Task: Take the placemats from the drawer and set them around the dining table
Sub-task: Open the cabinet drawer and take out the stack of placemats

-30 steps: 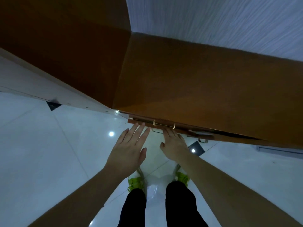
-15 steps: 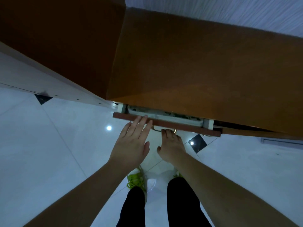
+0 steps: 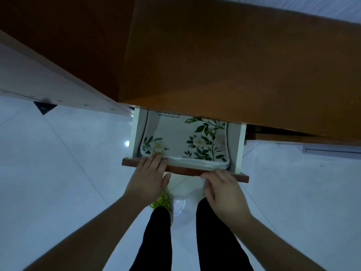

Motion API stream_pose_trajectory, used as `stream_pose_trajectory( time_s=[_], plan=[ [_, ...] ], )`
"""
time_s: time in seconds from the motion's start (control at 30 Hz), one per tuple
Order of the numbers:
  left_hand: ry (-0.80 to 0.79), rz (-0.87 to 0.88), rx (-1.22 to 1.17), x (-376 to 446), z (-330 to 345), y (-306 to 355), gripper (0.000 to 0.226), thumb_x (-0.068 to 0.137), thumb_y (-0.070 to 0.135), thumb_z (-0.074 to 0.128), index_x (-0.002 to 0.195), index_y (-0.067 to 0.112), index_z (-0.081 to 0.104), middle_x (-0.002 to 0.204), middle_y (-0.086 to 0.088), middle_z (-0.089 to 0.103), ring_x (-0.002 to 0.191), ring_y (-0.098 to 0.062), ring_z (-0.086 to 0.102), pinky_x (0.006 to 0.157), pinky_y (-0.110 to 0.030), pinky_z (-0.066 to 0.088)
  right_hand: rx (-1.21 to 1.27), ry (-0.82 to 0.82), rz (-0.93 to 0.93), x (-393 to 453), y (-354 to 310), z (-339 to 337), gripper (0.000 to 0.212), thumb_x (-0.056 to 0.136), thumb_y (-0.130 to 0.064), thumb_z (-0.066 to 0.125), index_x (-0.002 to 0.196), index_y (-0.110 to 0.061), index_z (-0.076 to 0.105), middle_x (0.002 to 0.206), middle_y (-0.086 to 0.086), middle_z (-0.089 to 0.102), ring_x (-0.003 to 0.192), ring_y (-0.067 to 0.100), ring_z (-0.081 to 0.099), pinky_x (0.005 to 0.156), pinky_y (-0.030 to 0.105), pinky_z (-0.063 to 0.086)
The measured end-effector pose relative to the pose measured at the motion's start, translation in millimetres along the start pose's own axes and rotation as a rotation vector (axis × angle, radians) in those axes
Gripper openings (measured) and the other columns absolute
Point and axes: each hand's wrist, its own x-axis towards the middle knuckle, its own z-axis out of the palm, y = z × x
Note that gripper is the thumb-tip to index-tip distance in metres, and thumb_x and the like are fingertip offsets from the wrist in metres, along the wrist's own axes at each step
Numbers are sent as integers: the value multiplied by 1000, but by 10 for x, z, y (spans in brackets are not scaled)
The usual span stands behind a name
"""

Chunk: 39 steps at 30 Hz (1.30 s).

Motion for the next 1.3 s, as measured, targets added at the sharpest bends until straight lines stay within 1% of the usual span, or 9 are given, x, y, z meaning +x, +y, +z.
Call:
stream_pose_trajectory(
  time_s=[0.13, 0.27, 0.43, 0.53, 0.77, 0.93, 1.13, 1.23, 1.3],
  plan=[
    [35, -25, -59, 129, -78, 1, 50, 96, 41, 31, 96, 14, 74, 112, -11, 69, 101, -32, 66, 86, -44, 53, -65, 23, 16, 317, 208, -40, 21, 88, -8, 63, 108, -11, 70, 100, 7, 67, 89, 27, 62, 78, 37, 52],
    [18, -65, -128, 296, -149, -72, 57, 92, 41, 27, 84, 8, 73, 97, -13, 72, 85, -34, 67, 73, -41, 55, -113, -366, 64, 737, 362, 54, 46, 96, -26, 59, 140, -18, 51, 142, 6, 50, 125, 31, 49, 103, 40, 41],
    [-57, -51, -154, 449, -208, -231, 30, 97, 36, 51, 119, 18, 60, 114, -6, 69, 103, -29, 64, 94, -39, 44, -351, -676, 45, 1086, 416, 188, 67, 93, -33, 62, 151, -24, 30, 157, 4, 29, 138, 30, 35, 109, 45, 37],
    [-205, -8, -198, 626, -274, -271, 44, 94, 39, 60, 134, 24, 52, 131, -1, 61, 116, -23, 57, 96, -31, 41, -459, -744, -18, 1155, 382, 211, 66, 96, -28, 59, 152, -24, 25, 155, 9, 32, 134, 33, 40, 104, 45, 41],
    [-381, 168, 158, 923, -264, -207, 45, 96, 38, 57, 136, 21, 44, 129, -8, 56, 114, -27, 55, 91, -40, 49, -584, -713, -251, 1162, 285, 174, 64, 90, 2, 50, 147, -17, 28, 119, 12, 59, 88, 30, 63, 59, 37, 49],
    [-401, 378, 365, 1041, -325, -181, 43, 99, 20, 50, 139, 18, 37, 119, -11, 60, 101, -31, 61, 77, -38, 52, -608, -705, -370, 1172, 252, 152, 48, 95, -3, 46, 140, -13, 37, 108, 11, 63, 85, 29, 63, 58, 36, 43],
    [-481, 440, 461, 1150, -388, -37, 30, 96, 9, 48, 126, 15, 45, 106, -10, 64, 86, -28, 61, 64, -35, 44, -619, -636, -367, 1129, 309, 191, 42, 94, -6, 47, 136, -12, 42, 106, 9, 65, 85, 30, 65, 60, 36, 46],
    [-438, 476, 477, 1114, -436, -90, 34, 96, 9, 48, 129, 16, 44, 100, -10, 64, 76, -27, 56, 62, -34, 44, -577, -650, -272, 1131, 414, 257, 50, 94, -8, 49, 142, -17, 35, 119, 9, 61, 94, 29, 63, 61, 36, 49],
    [-394, 496, 468, 1057, -421, -135, 43, 94, 7, 49, 135, 18, 41, 102, -9, 65, 77, -27, 60, 63, -34, 48, -485, -682, -170, 1156, 481, 270, 60, 95, -21, 55, 148, -21, 27, 139, 10, 50, 115, 31, 57, 81, 42, 54]
  ],
)
